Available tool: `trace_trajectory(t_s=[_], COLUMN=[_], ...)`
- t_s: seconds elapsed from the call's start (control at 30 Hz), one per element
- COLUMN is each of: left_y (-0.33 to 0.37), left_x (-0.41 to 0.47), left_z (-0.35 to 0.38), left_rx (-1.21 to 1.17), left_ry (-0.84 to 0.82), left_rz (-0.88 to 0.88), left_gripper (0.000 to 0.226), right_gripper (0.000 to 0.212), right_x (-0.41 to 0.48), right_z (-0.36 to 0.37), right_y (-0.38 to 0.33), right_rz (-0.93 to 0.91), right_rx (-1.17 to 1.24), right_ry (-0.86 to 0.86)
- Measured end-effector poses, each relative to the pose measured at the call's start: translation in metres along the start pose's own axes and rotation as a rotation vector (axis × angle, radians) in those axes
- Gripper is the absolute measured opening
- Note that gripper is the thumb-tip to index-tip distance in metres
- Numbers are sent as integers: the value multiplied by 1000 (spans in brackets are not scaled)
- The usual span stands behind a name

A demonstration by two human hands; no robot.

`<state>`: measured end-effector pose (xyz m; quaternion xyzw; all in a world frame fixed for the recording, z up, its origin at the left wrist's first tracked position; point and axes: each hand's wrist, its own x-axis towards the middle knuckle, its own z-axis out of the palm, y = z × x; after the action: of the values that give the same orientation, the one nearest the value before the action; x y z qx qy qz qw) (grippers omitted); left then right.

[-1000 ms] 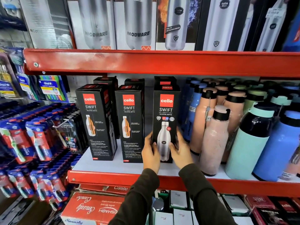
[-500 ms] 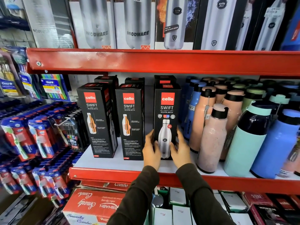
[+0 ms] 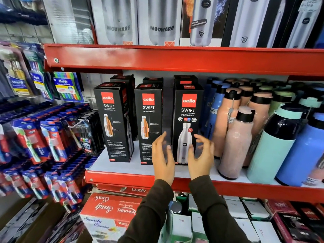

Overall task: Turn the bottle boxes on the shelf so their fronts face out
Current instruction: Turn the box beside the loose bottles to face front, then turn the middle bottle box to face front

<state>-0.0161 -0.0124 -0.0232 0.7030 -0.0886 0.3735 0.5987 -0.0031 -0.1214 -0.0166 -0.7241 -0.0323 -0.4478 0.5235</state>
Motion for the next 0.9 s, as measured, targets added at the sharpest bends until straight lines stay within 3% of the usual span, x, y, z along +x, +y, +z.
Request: trace_trajectory(t_s=[0.07,0.17,0.37,0.47,0.63,0.9], left_y=[0,-3,-20,-31,-34,-31], left_x=[6,22,41,43,47,40], left_z=[-11,-28,-58,-71,-82,-95], left_rx=[81,116,-44,-148,-329,-402], left_ry=[110,249,7,-96,-145,-43], left_rz=[93,44,-229,-384,-448,-336], left_gripper=[42,45,52,51,46,42], right_gripper=[33,36,57,62,68,95], right_x=[-6,-17,-35,-42,-43,-33], right_z=[10,32,70,78,81,84], right_y=[-15,-34,-44,-46,-47,-53], right_rz=[-48,-38,186,219,195,202], right_rx=[46,90,-4,-20,-4,-32], right_ry=[-39,-208,-517,-519,-487,-383])
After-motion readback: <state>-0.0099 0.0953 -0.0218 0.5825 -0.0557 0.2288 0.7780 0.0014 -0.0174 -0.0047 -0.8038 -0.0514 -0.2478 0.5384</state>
